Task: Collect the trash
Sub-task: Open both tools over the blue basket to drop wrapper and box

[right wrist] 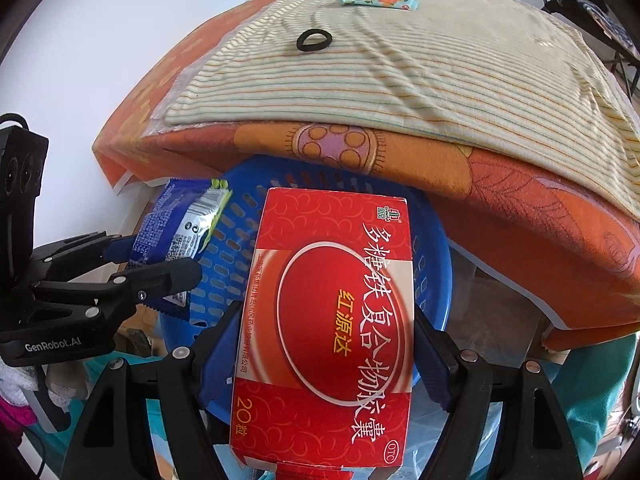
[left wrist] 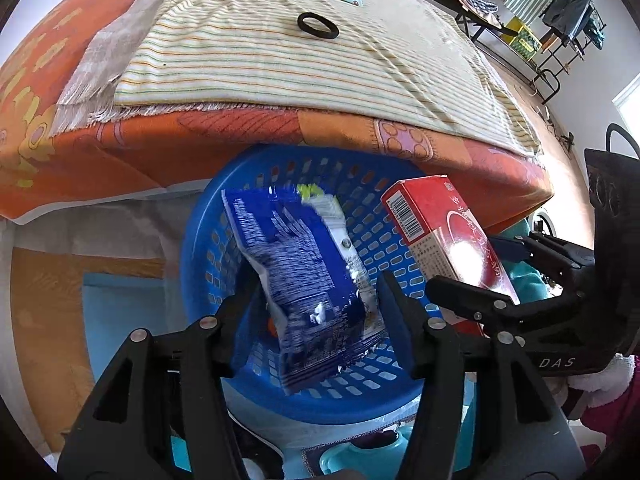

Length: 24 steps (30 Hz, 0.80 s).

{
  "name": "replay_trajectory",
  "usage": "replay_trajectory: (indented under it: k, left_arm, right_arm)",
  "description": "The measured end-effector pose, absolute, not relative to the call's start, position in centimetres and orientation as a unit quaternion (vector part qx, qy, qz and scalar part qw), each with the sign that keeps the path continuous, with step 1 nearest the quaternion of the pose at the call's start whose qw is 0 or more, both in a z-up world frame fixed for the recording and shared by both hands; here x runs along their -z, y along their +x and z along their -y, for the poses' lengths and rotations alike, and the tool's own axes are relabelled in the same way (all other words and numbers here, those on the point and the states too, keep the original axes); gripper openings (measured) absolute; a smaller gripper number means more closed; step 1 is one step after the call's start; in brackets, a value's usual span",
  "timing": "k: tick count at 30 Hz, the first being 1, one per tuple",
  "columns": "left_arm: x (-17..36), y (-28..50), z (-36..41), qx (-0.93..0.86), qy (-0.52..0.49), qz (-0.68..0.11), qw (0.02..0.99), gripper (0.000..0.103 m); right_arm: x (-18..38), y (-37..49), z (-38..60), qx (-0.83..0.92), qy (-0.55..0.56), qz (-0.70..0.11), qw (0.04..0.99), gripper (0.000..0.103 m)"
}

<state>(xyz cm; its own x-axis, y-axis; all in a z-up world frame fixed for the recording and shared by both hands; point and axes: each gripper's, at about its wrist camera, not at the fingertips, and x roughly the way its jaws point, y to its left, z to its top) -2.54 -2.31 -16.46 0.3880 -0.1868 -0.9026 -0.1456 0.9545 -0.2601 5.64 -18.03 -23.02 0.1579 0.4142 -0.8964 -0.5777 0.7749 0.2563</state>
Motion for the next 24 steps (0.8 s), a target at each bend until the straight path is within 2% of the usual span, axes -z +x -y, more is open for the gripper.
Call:
replay_trajectory:
  k: [6, 24]
  left_arm:
    - [16.58, -2.42, 2.2, 0.003, -0.15, -0.555, 0.818, 0.061]
    - [16.22, -1.95, 2.06, -0.004, -0.151, -0.549, 0.822, 0.061]
  right_arm:
    - [23.2, 5.94, 18.17, -0.324, -0.066, -0.564, 0.756, 0.086]
    - [22.68, 6.27, 18.6, -0.319, -0.064, -0.558, 0.763, 0.086]
